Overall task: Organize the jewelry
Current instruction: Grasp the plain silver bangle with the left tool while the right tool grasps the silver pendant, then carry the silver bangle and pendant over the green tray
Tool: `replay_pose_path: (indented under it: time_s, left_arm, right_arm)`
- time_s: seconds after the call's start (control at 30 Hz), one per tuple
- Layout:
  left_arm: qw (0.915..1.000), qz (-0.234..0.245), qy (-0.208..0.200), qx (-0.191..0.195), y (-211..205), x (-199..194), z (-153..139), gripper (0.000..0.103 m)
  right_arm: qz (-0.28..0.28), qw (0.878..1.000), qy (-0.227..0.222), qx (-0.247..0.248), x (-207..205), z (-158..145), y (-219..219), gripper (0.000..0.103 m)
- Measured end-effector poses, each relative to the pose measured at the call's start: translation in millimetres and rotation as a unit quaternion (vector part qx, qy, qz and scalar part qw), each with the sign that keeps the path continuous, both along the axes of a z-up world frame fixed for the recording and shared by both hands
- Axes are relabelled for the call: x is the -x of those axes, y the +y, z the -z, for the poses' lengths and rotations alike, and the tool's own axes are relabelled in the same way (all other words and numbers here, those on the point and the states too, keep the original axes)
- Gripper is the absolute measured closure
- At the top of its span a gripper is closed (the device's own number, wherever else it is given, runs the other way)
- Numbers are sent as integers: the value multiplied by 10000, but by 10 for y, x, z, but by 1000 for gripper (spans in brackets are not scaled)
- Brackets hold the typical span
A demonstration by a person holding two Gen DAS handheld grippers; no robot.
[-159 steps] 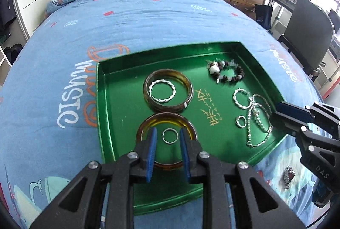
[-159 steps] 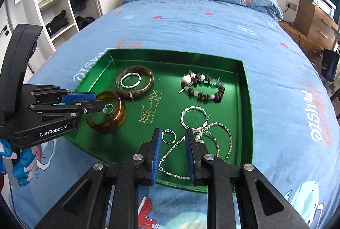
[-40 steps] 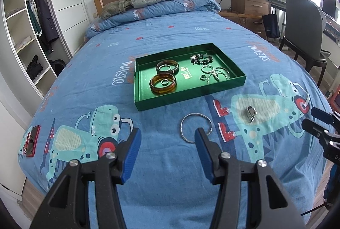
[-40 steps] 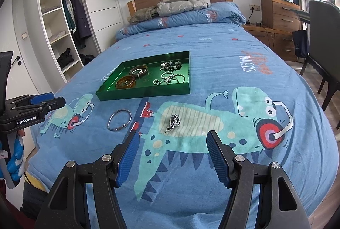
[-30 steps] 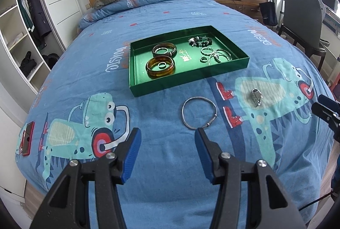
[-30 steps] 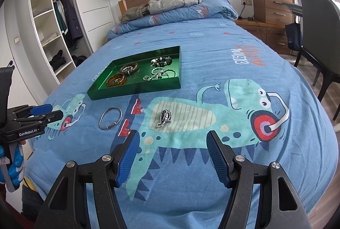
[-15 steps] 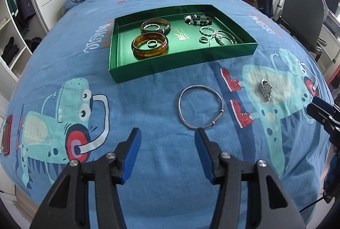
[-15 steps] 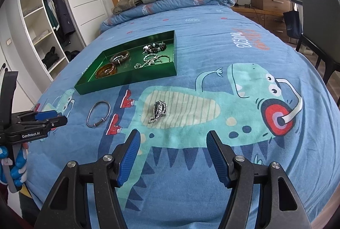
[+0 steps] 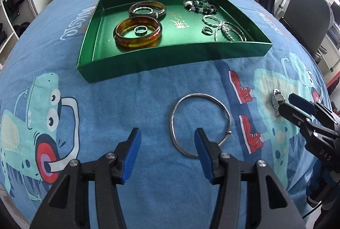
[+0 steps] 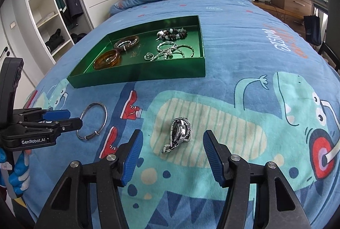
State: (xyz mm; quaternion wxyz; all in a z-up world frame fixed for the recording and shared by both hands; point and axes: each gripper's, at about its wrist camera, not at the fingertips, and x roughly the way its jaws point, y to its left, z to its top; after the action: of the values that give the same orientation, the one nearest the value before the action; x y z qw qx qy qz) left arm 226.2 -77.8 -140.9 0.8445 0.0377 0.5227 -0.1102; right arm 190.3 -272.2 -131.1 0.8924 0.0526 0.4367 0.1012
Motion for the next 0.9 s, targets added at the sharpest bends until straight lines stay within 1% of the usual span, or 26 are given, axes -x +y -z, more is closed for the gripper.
replay_pose_path:
  time_s: [0.1,0.17,0.33,0.37,0.4,0.43,0.47,0.57,0.63,0.67,0.7,0.73,0.8,0.9]
  left_arm:
    - [10000,-27,60,25,-3,-30,78,54]
    - [10000,-16,39,56,-9,-40,89,54]
    - [10000,38,17,34,-64,-48,121,63]
    - [10000,55,8,29,-84,-48,115,67]
    - [10000,78,5,31,-101,-48,110,72]
    - [9999,104,-12,1,-122,-46,103,73]
    - [9999,138,-41,-38,-145,-41,98,76]
    - [9995,210,-146,-185,-200,-34,97,79]
    - [9994,225,-167,-212,-206,-39,88,81]
    - [9994,221,-177,-222,-205,-39,83,86]
    - [9993,215,-191,-258,-207,-42,75,94]
    - [9991,213,-199,-297,-208,-48,67,98]
    - [9990,209,-215,-321,-209,-44,42,100]
    - [9986,197,-285,-404,-204,11,2,100]
  right_arm:
    - [20,9999,136,52,-115,86,11,54]
    - [10,9998,171,70,-164,127,18,56]
    - [-137,9995,162,217,-207,162,78,58]
    - [-158,9994,162,270,-210,170,95,61]
    - [-166,9991,158,352,-216,177,108,67]
    - [-160,9988,151,445,-218,185,116,70]
    - [-144,9986,147,492,-219,185,103,75]
    - [-78,9991,169,377,-211,190,37,82]
    - [-46,9994,191,291,-190,189,3,84]
    - [-33,9995,197,253,-174,189,-4,84]
    - [-23,9996,201,211,-157,184,-7,85]
    - [-11,9996,202,173,-138,179,-16,85]
    - [37,9998,193,95,-101,157,-18,85]
    - [73,9999,139,15,-12,100,-30,85]
